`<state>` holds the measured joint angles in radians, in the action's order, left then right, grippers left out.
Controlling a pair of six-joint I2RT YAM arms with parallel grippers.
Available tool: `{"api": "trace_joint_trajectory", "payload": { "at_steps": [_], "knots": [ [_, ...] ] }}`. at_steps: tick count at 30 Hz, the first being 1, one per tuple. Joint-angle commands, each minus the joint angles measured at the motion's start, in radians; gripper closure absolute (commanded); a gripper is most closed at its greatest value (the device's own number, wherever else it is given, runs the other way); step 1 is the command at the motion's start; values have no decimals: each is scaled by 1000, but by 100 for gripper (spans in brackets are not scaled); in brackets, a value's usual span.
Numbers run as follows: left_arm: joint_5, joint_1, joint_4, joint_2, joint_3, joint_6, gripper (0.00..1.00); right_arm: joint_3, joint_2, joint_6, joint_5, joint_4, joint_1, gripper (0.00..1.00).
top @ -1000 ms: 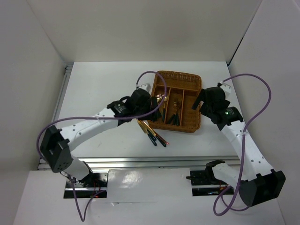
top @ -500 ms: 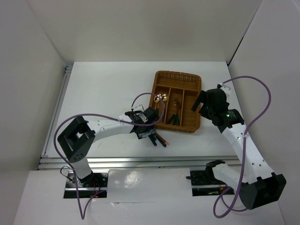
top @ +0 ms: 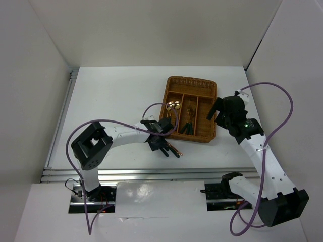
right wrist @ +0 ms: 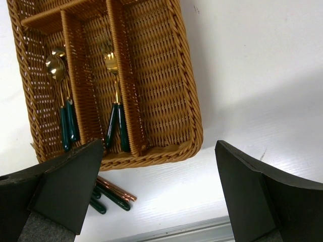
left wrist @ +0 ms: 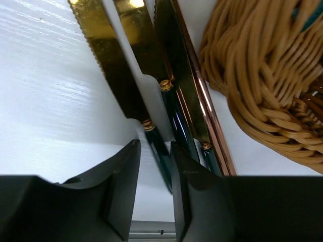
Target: Sort the eating utensils into containers
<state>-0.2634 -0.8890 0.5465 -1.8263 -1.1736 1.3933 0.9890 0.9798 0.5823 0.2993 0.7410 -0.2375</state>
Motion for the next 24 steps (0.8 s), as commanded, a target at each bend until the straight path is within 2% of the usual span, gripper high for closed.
{"api": "trace_joint_trajectory", "payload": {
  "at_steps": [1, 9, 13, 15, 21, 24],
  "knots": [
    [-7, -4, 35, -14, -27, 24, 58, -10, -18, -9, 17, -29, 4, 0],
    [-7, -4, 35, -33, -18, 15, 75, -10, -18, -9, 26, -29, 4, 0],
    [3, -4, 44, -8, 38, 24, 84, -10, -27, -9, 26, -29, 4, 0],
    [12, -4, 53, 10, 57, 24, 94, -10, -27, -9, 26, -29, 4, 0],
    [-28, -4, 86, 166, 97, -52, 98, -10, -27, -9, 17, -29, 4, 0],
    [-59, -4, 119, 234, 36, -186, 99, -1, -27, -9, 17, -29, 4, 0]
  ]
}}
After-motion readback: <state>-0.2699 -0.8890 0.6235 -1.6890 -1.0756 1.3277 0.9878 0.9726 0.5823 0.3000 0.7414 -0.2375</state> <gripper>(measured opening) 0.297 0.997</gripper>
